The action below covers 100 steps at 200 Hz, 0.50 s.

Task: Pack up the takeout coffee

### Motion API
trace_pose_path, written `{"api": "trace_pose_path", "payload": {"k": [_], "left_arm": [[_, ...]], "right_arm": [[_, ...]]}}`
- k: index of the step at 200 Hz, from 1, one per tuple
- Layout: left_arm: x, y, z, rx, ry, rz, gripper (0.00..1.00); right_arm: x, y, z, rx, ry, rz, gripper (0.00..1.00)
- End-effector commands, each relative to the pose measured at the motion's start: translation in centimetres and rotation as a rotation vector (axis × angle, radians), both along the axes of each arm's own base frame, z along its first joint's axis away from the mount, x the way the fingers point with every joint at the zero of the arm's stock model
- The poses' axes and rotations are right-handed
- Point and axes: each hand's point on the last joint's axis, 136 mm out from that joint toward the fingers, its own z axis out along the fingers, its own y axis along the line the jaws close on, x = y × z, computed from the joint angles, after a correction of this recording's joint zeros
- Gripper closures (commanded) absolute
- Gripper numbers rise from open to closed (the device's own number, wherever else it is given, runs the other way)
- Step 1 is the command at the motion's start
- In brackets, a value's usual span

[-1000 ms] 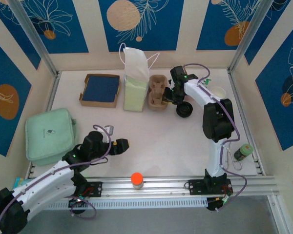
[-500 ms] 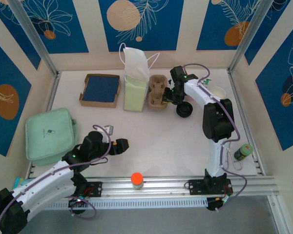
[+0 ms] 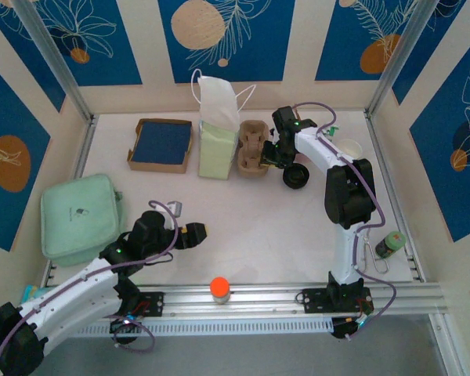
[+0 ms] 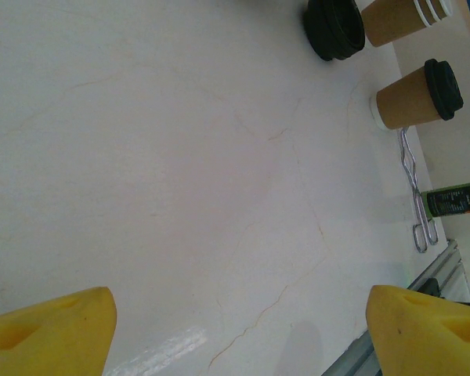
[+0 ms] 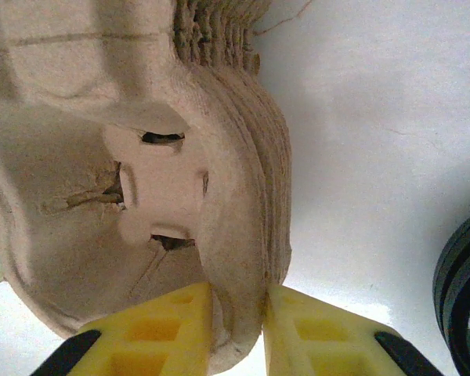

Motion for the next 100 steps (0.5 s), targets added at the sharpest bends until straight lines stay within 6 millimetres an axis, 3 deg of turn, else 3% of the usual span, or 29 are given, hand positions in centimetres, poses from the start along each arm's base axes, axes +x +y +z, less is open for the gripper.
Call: {"api": "trace_pose_path", "payload": {"k": [1, 100], "left_arm": [[0.15, 0.59, -0.28, 0.009, -0.003, 0.020, 0.17], [0.05, 0.67, -0.14, 0.002, -0.004, 0.023, 0.17]], "right_arm": [[0.06, 0.39, 2.71, 0.017, -0.045, 0.002, 0.78], [-0.13, 0.42, 3.46, 0.014, -0.058, 0.004, 0.77]]}}
